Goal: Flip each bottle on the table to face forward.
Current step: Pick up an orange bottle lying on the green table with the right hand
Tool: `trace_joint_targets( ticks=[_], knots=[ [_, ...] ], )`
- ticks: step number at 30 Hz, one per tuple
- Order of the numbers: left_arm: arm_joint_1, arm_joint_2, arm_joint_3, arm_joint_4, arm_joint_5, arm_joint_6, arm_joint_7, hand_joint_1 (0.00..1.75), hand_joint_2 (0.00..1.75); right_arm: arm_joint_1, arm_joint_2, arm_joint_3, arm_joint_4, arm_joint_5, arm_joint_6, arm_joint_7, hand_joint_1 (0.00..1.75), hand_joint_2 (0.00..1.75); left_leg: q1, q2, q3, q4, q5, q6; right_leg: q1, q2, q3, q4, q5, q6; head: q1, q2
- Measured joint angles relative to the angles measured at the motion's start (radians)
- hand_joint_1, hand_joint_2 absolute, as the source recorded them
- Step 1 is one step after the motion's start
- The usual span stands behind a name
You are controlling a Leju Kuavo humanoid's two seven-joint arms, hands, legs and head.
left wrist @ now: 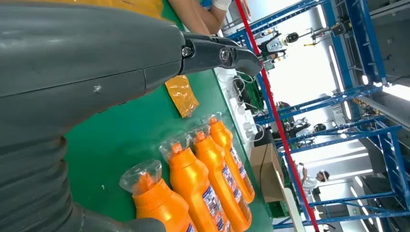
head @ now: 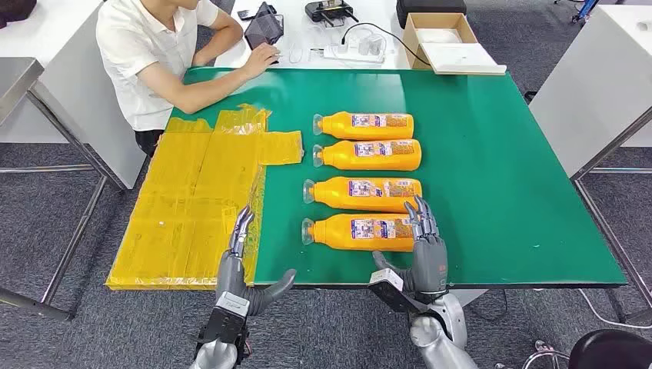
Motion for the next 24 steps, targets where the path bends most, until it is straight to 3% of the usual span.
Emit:
trace_joint_targets(
  ticks=[7,15,24],
  knots=[
    [-0.006,-0.001,0.000,-0.006,0.001,-0.014,0.000,0.00,1.75,-0.069,-0.054,0.000,0.082,0.089,0.092,0.105,0.00,1.75,0.000,0.000,0.000,0.000,0.000,0.000,0.000,0.000,0.000,0.000,0.000,0.000,0.000,0.000],
    [-0.019,-0.006,0.000,-0.006,0.005,-0.021,0.000,0.00,1.75,-0.128,-0.105,0.001,0.150,0.140,0.104,0.126,0.00,1.75,0.000,0.000,0.000,0.000,0.000,0.000,0.000,0.000,0.000,0.000,0.000,0.000,0.000,0.000],
    [-0.022,-0.009,0.000,-0.006,0.009,-0.021,0.000,0.00,1.75,-0.161,-0.123,0.003,0.174,0.150,0.112,0.136,0.00,1.75,0.000,0.000,0.000,0.000,0.000,0.000,0.000,0.000,0.000,0.000,0.000,0.000,0.000,0.000]
  ],
)
